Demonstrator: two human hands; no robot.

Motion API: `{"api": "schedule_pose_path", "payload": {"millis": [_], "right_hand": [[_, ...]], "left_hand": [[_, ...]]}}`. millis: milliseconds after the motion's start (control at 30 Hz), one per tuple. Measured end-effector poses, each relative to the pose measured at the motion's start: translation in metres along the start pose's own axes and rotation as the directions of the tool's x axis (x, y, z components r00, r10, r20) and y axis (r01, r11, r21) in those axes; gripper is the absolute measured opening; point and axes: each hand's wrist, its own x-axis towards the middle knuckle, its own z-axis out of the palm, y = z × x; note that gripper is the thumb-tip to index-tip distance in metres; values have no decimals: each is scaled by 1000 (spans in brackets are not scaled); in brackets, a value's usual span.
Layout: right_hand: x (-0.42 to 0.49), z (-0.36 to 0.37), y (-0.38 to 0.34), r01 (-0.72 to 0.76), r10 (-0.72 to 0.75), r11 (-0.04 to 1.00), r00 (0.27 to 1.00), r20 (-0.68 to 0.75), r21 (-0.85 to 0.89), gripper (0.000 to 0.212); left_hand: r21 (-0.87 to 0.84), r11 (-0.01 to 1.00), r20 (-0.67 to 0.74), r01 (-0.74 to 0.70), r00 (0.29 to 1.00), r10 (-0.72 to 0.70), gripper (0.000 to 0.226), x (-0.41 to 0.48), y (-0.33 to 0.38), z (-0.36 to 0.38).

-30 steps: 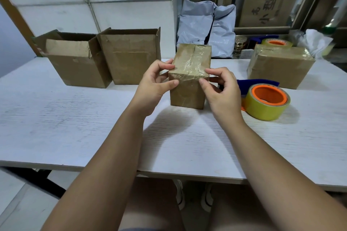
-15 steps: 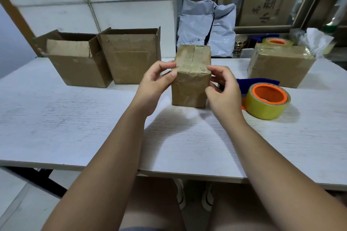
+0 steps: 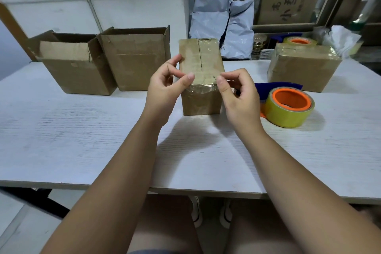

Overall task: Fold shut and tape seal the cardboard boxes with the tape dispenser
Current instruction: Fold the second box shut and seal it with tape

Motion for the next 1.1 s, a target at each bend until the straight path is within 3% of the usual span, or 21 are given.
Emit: {"api": "schedule_pose_path", "payload": {"millis": [367, 667, 833, 933, 1033, 1100], "right_hand": [[4, -3, 3, -24, 23, 1000, 999, 46, 19, 18], [7, -2, 6, 23, -23, 989, 1000, 4, -147, 18], [13, 0, 5, 57, -61, 973, 998, -14, -222, 19], [12, -1, 5, 70, -74, 971, 997, -8, -230, 19], [9, -1, 5, 96, -100, 973, 995, -8, -210, 20], [8, -1, 6, 94, -94, 972, 996, 12, -213, 23]], "left_hand": [[-51, 996, 62, 67, 996, -64, 20, 4, -2, -7], [121, 992, 123, -25, 992, 10, 31, 5, -12, -10], [499, 841, 78, -209, 977, 197, 33, 6, -9, -6], [608, 743, 111, -278, 957, 267, 30, 5, -11, -2], [712, 622, 100, -325, 925, 368, 48, 4, -14, 10], [736, 596, 82, -321, 917, 391, 45, 4, -17, 16]]}}
